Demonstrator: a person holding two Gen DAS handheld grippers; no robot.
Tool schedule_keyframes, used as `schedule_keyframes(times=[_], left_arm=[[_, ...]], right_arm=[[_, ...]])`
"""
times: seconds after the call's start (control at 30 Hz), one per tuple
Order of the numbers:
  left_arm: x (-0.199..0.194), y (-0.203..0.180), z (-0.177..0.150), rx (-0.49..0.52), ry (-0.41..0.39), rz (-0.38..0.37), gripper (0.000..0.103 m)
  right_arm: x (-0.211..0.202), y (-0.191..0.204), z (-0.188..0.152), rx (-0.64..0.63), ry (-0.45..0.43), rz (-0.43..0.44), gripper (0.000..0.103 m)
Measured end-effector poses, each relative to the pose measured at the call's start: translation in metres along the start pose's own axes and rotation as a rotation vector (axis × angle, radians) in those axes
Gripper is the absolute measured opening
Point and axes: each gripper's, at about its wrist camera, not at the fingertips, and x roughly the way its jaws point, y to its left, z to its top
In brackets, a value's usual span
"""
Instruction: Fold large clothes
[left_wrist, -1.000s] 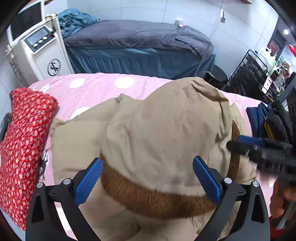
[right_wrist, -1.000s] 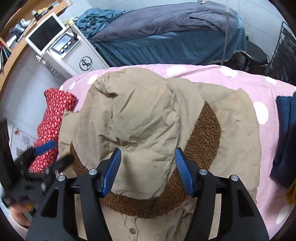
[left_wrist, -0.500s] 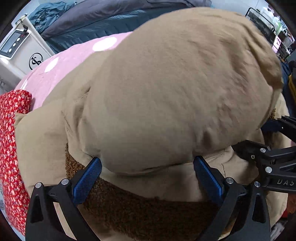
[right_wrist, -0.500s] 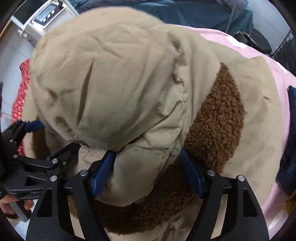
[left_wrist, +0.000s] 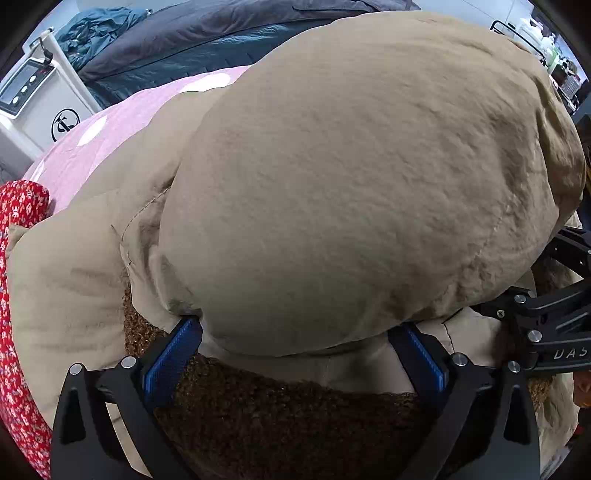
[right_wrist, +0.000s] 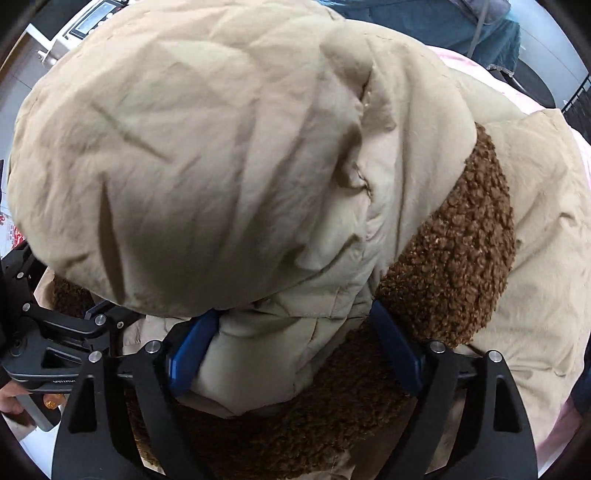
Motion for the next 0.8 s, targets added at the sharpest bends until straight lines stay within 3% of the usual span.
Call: schedule_keyframes(times=[0.5,0.8], left_arm=[[-0.026,-0.025,-0.011,0.021,-0.063,0.04,0.098],[-0.086,-0.048,-0.047,0.067,-0.159,0.093,0.097]], right_arm=[[-0.024,-0.002,-0.028,0.031,-0.039,-0.018,0.087],[-0.076,-0.003,-0.096,0.11,-0.189,0.004,0.087]])
